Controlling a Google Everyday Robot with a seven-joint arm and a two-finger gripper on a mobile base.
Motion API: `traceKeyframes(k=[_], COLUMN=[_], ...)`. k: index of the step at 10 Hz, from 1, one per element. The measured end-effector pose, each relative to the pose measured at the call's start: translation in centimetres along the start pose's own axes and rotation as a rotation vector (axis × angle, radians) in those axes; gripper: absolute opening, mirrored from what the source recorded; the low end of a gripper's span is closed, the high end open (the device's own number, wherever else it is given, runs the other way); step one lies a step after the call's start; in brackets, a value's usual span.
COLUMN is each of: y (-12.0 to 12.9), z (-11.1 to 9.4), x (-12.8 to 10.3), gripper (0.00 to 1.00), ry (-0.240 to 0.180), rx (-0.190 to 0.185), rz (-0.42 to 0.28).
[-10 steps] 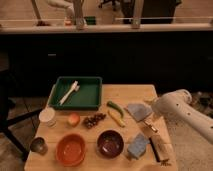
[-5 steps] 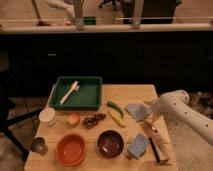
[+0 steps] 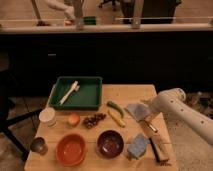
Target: Wipe purple bowl with towel
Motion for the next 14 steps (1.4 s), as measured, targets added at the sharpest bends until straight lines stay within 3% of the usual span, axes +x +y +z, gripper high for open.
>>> traceKeyframes(k=[10, 11, 14], y=[-0.9, -0.9, -0.5], z=[1.3, 1.3, 1.1], x=[-0.3, -0.3, -0.1], gripper=[0.80, 0.76, 0.48], ry=[-0.026, -0.026, -0.025], rx=[-0.011, -0.011, -0.017], rz=[-0.008, -0.008, -0.005])
